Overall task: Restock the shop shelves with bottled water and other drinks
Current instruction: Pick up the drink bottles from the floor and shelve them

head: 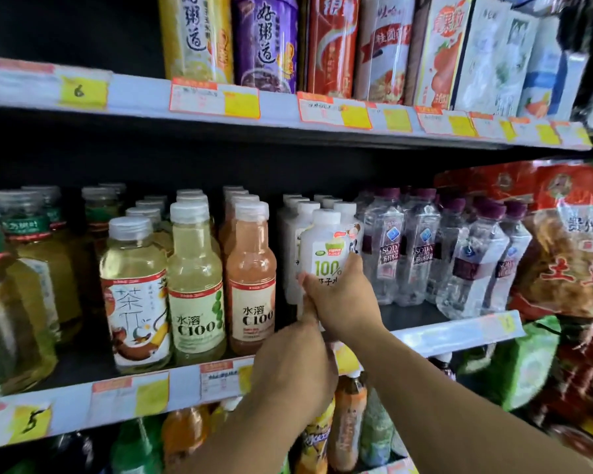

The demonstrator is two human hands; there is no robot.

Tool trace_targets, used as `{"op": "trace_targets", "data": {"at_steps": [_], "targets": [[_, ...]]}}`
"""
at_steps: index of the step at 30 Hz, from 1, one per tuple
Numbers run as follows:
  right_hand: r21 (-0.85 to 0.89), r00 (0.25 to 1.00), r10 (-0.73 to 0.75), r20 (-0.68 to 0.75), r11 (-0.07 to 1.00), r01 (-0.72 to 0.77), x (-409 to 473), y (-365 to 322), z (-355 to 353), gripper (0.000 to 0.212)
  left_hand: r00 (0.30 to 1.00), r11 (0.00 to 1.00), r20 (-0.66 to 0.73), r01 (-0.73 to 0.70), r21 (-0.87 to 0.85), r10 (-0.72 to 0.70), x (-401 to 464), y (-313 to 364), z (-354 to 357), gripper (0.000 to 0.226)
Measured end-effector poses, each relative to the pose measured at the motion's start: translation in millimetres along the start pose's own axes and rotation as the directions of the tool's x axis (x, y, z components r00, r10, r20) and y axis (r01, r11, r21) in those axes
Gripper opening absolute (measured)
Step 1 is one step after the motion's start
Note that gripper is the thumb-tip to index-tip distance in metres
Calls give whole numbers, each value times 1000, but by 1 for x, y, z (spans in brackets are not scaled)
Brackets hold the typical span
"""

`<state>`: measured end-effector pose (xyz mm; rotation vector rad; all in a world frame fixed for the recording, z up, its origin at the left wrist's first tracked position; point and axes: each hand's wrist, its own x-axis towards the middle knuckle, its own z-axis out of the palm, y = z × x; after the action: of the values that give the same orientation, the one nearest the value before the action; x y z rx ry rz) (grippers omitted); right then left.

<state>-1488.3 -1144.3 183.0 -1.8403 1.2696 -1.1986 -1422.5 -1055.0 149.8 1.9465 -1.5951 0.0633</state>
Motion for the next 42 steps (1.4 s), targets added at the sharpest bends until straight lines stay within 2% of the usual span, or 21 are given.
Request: {"op": "trace_targets", "data": {"at_steps": [4, 6, 11, 13, 21, 31, 42], "targets": [[4, 1000, 13, 4, 1000, -13, 13, 0, 5, 42, 1000, 1000, -15, -22, 15, 22, 3, -5, 7, 55], [-12, 1000, 17, 6, 1000, -17, 17, -2, 7, 42, 1000, 1000, -9, -21, -18, 20, 5, -5, 5, 50], [-22, 1000, 24, -9, 999, -24, 18, -3, 10, 48, 995, 1000, 94, 30, 5, -31, 18, -6, 1, 83], [-12, 999, 30, -12, 999, -30, 18, -3, 10, 48, 988, 998, 138, 67, 12, -68, 21, -5, -3, 89], [-6, 1000, 28, -12, 1000, -28, 18, -1, 11, 45, 973, 989, 183, 148, -12, -144, 27, -5, -3, 94], [0, 999, 33, -1, 999, -33, 19, 0, 10, 49, 975, 991, 180, 128, 29, -131, 25, -4, -3, 93], [-50, 998, 35, -45, 998, -37, 18, -2, 16, 46, 955, 989, 255, 144, 43, -150, 35, -5, -6, 94]]}}
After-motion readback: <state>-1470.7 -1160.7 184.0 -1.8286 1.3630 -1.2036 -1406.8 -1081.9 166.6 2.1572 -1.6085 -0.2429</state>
